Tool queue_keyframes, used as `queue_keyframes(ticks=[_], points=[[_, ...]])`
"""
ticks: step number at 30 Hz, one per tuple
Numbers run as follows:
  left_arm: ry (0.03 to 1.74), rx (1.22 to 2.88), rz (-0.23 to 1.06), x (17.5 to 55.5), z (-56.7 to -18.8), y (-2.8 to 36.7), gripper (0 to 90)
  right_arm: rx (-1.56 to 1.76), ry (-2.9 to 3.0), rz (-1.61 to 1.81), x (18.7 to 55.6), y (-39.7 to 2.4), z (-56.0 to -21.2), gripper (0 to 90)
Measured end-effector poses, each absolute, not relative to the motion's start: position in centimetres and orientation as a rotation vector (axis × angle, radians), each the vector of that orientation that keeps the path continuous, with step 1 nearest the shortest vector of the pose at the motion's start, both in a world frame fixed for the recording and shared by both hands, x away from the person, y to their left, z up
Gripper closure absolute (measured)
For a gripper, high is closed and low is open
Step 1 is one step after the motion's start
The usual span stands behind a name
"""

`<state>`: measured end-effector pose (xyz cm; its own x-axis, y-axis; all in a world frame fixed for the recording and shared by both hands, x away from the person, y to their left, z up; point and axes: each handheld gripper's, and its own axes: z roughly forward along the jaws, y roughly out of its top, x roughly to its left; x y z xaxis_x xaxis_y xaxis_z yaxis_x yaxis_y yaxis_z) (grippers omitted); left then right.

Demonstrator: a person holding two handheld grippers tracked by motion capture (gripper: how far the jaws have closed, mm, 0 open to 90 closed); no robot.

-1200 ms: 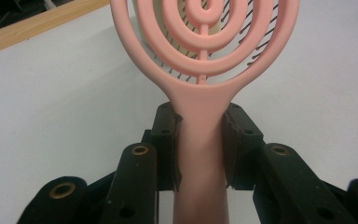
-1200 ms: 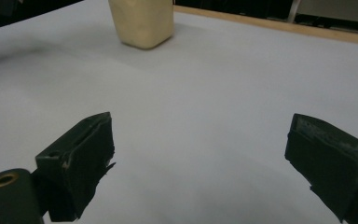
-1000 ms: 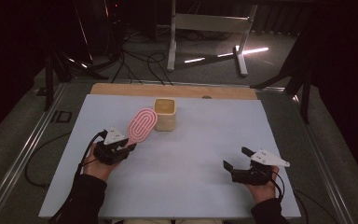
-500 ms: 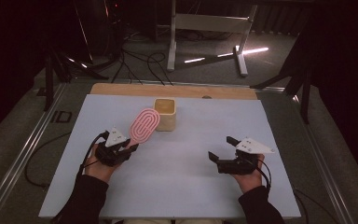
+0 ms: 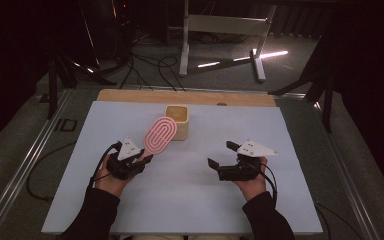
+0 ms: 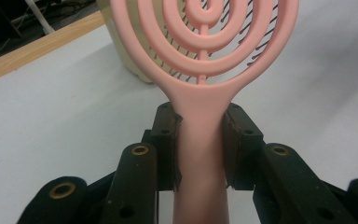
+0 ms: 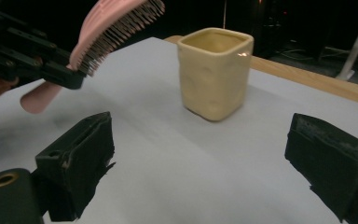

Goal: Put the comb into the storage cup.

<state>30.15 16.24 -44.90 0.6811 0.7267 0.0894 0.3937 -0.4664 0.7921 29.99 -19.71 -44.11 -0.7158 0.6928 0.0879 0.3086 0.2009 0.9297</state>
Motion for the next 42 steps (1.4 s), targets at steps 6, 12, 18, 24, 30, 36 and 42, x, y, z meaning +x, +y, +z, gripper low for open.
queue_keyframes(ticks=[6,12,18,24,30,36,42], points=[[0.832,2.118,0.552,30.0,-45.1,15.6,70.0,0.92,2.155,1.556,30.4,-18.2,-43.7,7.7],[0.8,2.13,0.569,29.7,-45.0,14.9,70.0,0.909,2.188,1.589,30.9,-16.7,-43.5,7.7],[0.782,2.133,0.566,29.5,-45.0,14.5,70.0,0.876,2.208,1.602,31.4,-15.1,-42.8,7.7],[0.76,2.132,0.57,29.2,-44.8,14.3,70.0,0.863,2.234,1.618,31.8,-13.5,-42.5,7.7],[0.741,2.122,0.569,29.0,-44.6,14.0,70.0,0.861,2.247,1.636,32.4,-12.3,-42.3,7.7],[0.72,2.114,0.567,28.8,-44.5,13.7,70.0,0.875,2.27,1.637,33.0,-11.4,-42.0,7.7],[0.698,2.114,0.567,28.5,-44.5,13.4,70.0,0.897,2.309,1.643,33.5,-10.3,-42.0,9.3]])
